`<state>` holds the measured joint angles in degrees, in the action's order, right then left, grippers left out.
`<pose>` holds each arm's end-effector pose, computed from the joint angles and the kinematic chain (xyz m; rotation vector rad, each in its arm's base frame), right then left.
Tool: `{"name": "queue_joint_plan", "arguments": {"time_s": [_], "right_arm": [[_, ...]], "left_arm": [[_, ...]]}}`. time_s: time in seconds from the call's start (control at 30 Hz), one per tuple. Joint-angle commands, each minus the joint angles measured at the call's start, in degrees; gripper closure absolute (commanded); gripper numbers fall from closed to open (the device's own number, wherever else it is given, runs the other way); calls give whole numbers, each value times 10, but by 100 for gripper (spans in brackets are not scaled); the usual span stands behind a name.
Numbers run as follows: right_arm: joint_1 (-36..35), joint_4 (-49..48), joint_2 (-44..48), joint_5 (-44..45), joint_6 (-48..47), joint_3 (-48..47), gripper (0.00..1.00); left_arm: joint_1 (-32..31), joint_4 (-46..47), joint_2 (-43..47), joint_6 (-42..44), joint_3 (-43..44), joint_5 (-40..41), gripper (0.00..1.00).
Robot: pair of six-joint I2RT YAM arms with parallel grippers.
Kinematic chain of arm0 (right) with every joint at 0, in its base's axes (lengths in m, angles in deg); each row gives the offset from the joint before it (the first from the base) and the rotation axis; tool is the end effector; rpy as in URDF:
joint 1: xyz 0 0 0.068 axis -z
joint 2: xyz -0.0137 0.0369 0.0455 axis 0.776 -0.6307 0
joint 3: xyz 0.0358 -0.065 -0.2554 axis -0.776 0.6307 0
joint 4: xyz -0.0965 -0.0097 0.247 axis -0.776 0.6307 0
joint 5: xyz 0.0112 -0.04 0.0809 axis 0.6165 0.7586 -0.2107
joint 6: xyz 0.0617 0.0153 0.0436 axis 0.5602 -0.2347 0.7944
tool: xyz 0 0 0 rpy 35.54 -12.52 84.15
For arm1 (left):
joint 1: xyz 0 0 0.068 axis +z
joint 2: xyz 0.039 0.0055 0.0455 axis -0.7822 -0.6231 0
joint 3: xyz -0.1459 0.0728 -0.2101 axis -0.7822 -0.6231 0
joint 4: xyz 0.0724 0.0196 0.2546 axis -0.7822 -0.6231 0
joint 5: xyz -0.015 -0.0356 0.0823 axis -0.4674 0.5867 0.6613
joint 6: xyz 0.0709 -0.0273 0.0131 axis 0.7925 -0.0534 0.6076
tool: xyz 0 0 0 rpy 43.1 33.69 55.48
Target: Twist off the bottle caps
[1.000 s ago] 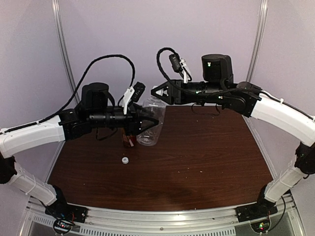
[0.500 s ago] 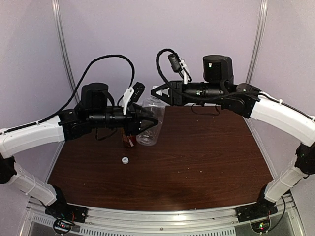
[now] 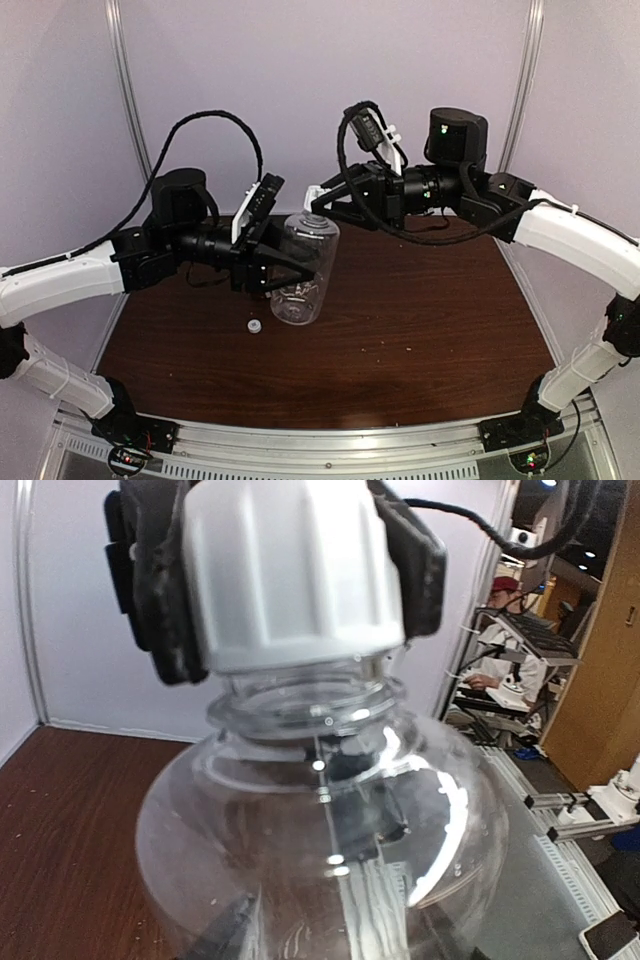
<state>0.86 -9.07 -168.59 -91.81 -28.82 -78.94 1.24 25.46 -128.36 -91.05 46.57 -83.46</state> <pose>0.1855 0.3062 0.4340 -1.3338 1.2979 1.5765 0.1679 -0.2772 0.3509 1.2313 1.4519 -1.4697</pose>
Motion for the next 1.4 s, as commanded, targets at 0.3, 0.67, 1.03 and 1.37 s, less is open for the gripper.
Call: {"name": "queue_joint_plan", "arguments": {"time_s": [0.3,0.67,1.03,1.37], "right_arm": [[10,-37,-11,-131,17,5,64],[8,39,18,134,55,-24,15],[-9,109,21,411,116,-32,15],[-21,123,-8,420,127,-44,22]], "left_arm": [[-1,45,7,4,6,-93,77],[-2,-71,-18,54,38,176,77],[-5,-73,-33,16,47,302,77],[-6,-72,-42,7,47,313,77]]}}
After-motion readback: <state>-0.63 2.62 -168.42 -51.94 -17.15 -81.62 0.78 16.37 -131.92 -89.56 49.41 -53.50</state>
